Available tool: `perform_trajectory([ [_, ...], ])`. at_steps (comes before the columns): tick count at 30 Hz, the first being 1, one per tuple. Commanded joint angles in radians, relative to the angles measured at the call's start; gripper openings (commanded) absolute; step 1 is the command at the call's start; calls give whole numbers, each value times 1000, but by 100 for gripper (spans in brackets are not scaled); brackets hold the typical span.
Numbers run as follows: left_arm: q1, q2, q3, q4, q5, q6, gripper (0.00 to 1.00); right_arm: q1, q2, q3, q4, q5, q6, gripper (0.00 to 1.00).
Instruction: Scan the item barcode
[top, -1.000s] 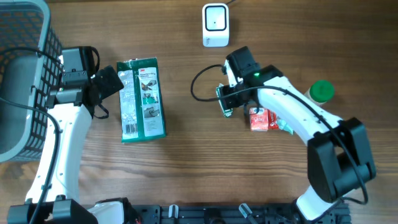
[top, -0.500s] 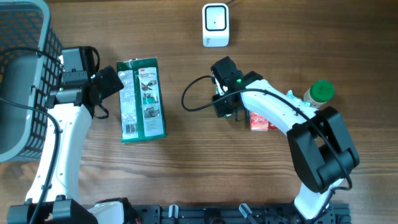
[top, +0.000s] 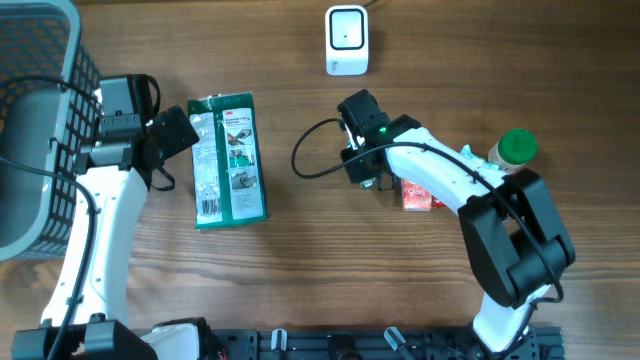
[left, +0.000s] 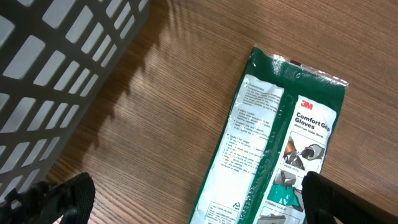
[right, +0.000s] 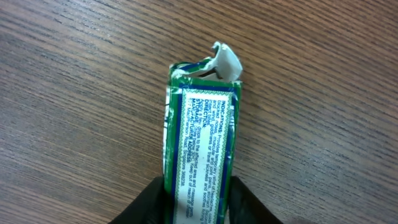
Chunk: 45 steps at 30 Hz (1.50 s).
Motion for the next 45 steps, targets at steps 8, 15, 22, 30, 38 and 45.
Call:
perform_trajectory([
  [8,4,-6,3,2,2,-9,100,-1,19,-10,-1,19,-3,39],
  [15,4,-6,3,2,2,-10,100,-1,20,-10,-18,19,-2,46],
  [22,4,-6,3,2,2,-9,100,-1,20,-10,-11,19,-3,44],
  [30,3,-6,3,2,2,-10,100,-1,20,-10,-38,19,0,36],
  [38,4,-6,3,2,2,-9,100,-1,15,-3,-35,-29,1,22],
  [45,4,-6,3,2,2,-10,100,-19,-96,79,-80,-248,1,13],
])
